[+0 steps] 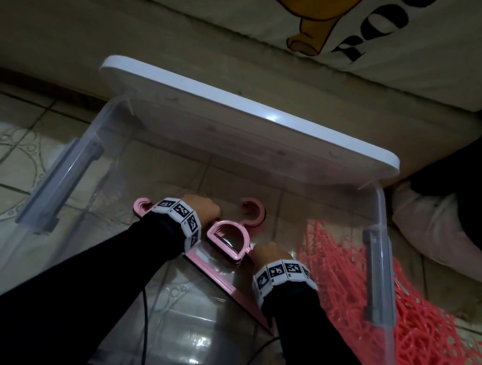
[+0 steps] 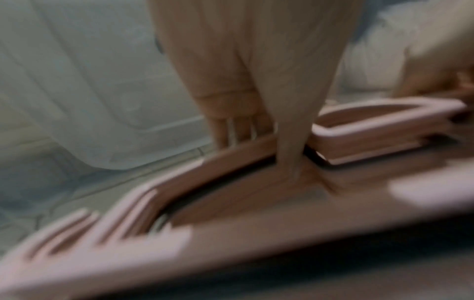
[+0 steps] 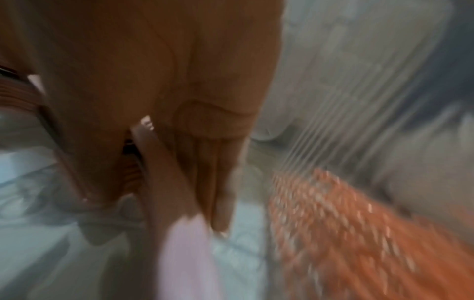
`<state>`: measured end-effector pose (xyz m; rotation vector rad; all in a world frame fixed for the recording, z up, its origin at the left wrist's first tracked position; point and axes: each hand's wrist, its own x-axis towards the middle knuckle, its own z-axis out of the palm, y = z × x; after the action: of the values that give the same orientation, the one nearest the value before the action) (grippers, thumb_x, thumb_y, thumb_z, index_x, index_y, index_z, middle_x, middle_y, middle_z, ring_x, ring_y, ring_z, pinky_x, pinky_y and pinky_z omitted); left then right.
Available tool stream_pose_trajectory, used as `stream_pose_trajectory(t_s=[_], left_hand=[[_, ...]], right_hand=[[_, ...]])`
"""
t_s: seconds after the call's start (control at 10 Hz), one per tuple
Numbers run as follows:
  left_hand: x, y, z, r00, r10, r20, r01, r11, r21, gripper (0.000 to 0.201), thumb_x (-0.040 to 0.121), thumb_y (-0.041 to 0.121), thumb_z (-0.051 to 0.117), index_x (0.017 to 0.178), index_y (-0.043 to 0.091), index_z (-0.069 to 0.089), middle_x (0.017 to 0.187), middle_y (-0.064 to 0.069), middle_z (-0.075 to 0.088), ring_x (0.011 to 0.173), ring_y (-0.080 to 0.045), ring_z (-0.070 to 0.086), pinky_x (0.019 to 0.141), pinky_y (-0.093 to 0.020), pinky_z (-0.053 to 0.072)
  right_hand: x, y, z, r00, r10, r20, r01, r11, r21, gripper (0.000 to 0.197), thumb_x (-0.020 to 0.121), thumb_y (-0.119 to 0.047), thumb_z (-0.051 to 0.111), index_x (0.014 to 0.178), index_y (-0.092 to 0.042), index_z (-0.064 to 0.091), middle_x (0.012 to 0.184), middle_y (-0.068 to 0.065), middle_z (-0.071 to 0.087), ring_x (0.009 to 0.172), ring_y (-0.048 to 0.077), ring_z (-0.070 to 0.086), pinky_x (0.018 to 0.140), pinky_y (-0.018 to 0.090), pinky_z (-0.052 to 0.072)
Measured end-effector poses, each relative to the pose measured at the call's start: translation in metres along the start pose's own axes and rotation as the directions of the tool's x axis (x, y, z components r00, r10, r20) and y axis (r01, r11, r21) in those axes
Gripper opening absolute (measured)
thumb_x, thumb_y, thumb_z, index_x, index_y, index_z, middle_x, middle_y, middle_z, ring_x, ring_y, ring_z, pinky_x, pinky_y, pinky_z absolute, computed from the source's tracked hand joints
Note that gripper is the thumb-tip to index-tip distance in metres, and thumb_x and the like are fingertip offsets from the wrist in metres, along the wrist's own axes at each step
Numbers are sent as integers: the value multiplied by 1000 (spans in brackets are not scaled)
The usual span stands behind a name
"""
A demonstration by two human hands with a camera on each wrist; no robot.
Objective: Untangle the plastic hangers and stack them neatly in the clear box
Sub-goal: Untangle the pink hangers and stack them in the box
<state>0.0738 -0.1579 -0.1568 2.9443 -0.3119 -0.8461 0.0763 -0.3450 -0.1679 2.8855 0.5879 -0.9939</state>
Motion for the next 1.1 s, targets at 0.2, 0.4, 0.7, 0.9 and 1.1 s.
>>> stream_pose_trajectory(t_s=[0.2,0.4,0.7,0.9,1.1], left_hand=[[2,-14,-5,997,-66,34,66,998,0,22,86,21,59,107,13,61,116,-10,62,107,-28,59,82,-29,43],[4,-7,-7,996,-54,70,47,995,92,30,92,18,51,120,11,58,125,-11,59,115,-29,56,90,-33,45],[8,-6,0,997,-43,70,35,992,122,29,93,17,49,120,12,58,127,-12,57,116,-29,56,94,-39,47],[8,-8,-1,994,-29,102,25,999,34,30,91,17,55,120,9,58,126,-14,58,116,-29,56,97,-35,45],[-11,-5,-34,997,-66,46,69,995,-77,43,91,21,58,134,14,50,134,-13,54,122,-28,52,98,-33,41]], right_hand=[[-6,-1,-5,989,55,138,-44,996,-82,30,97,-19,44,120,-8,59,126,14,57,116,29,55,92,37,47],[-17,0,-8,998,33,49,-27,993,-113,23,94,-12,45,107,-7,64,112,9,64,106,27,61,89,39,51],[-9,0,-6,993,86,83,-88,996,20,22,87,-12,56,107,-9,65,111,11,66,105,27,62,84,32,50],[-13,1,-10,981,135,138,-140,990,31,28,93,-18,51,117,-8,60,123,14,59,113,28,57,83,33,45],[-35,-17,-71,990,52,129,-66,992,108,33,99,-16,42,129,-4,51,137,16,49,125,32,47,89,31,40]])
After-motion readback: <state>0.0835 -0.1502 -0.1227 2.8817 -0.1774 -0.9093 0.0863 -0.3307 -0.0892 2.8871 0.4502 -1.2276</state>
